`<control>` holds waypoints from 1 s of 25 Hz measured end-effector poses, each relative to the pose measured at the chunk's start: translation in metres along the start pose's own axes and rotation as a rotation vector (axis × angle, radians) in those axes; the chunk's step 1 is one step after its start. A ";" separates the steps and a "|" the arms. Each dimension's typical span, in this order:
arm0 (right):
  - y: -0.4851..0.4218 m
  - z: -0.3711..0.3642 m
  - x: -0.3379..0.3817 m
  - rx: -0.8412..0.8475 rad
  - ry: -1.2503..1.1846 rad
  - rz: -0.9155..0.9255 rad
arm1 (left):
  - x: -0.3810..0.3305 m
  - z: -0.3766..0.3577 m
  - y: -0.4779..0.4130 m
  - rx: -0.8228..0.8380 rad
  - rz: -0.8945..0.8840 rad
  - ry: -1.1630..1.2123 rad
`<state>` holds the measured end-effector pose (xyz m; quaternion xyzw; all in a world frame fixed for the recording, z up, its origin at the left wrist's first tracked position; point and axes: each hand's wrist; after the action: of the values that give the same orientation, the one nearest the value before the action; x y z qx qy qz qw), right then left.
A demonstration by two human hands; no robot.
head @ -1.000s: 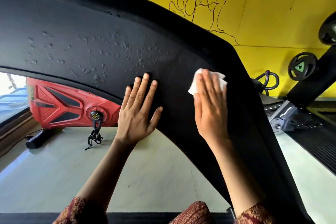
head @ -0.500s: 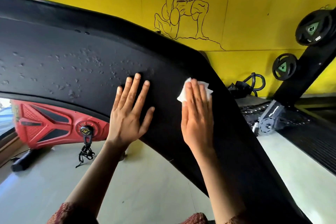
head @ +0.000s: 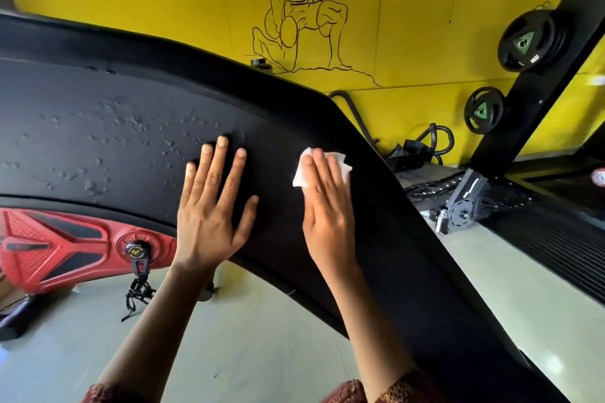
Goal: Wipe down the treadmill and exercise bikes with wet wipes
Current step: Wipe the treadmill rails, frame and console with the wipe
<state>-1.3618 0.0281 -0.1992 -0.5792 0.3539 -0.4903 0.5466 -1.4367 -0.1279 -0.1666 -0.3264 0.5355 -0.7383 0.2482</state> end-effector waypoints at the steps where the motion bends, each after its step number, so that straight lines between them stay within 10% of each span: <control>1: 0.017 0.005 -0.006 -0.065 -0.006 -0.061 | 0.000 0.000 0.000 -0.004 0.000 -0.007; 9: 0.008 0.008 -0.016 -0.340 0.023 -0.322 | 0.000 -0.002 -0.022 -0.045 -0.038 -0.088; 18: -0.078 -0.026 0.051 0.057 0.032 0.108 | 0.044 0.011 -0.037 -0.081 0.002 -0.146; 25: -0.089 -0.051 0.069 -0.178 0.044 -0.010 | 0.076 0.025 -0.044 -0.097 0.026 -0.150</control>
<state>-1.4029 -0.0383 -0.1031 -0.6165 0.4050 -0.4723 0.4825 -1.4691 -0.1840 -0.1026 -0.3856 0.5546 -0.6816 0.2813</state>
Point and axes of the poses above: each hand's wrist, its own y-axis away from the middle knuckle, its own z-axis out of the back of the hand, x = y × z, and after that the axes turned 13 degrees about -y, right-handed
